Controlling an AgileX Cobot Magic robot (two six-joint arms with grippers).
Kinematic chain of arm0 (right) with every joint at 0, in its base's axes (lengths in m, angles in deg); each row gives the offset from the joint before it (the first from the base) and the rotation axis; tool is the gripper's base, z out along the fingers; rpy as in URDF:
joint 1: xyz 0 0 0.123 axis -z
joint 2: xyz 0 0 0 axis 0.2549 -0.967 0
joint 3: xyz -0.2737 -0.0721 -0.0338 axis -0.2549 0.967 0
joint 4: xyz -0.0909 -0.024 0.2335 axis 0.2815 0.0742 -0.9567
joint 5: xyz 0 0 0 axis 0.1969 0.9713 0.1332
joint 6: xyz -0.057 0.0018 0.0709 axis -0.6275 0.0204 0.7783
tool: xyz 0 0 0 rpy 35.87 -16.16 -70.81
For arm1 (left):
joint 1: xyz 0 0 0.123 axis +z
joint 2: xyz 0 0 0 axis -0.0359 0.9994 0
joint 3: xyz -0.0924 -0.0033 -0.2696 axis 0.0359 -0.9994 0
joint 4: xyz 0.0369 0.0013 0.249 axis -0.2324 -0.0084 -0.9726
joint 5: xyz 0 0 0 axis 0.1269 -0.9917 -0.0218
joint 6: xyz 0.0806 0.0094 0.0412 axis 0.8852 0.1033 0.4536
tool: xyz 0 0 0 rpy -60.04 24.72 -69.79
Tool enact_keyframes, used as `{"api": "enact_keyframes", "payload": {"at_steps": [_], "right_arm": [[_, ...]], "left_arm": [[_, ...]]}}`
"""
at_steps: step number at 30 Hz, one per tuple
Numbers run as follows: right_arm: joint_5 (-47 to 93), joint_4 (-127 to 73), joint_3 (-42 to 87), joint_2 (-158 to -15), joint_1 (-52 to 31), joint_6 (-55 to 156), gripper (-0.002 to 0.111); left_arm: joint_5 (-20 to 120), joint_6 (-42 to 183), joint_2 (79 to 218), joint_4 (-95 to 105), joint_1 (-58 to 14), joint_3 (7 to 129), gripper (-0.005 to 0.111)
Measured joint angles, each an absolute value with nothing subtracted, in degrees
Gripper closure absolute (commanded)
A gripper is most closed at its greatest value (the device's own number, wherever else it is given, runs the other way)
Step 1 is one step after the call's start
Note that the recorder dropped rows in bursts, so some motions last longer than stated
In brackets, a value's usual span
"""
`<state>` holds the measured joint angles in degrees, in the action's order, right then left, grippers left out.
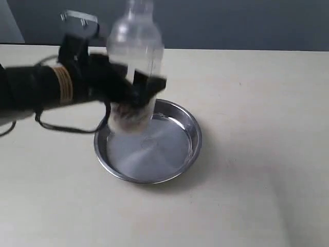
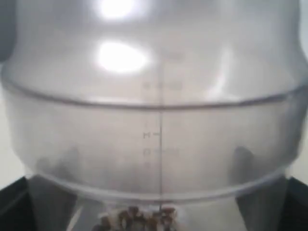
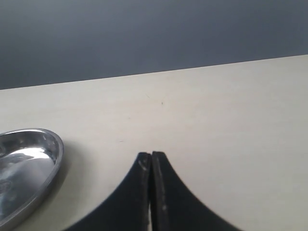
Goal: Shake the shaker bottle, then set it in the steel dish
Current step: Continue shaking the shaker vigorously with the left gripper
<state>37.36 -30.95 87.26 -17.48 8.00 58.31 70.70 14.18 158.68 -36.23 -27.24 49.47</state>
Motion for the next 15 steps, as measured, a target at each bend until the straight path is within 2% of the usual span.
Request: {"api": "enact_keyframes", "payload": {"at_steps": [4,7,10,15], "right_arm": [[37.36,-30.95,87.26,-17.48,8.0,58.31,0.109],[37.36,-30.95,87.26,-17.48,8.0,58.31,0.109],[37.36,-30.95,87.26,-17.48,8.0,58.31,0.109],[37.36,-30.95,87.26,-17.48,8.0,58.31,0.109]], "left_arm": [[78.01,16.34,153.2,-36.12,-29.71,52.11,0.106],[75.3,21.8,158.11,-32.44,-30.28,49.1,0.106],[66.45,23.22,162.23,-31.09,-30.11,47.23,0.106],[69.17,26.01,153.7,-31.53,-31.42,51.14,0.106]]}}
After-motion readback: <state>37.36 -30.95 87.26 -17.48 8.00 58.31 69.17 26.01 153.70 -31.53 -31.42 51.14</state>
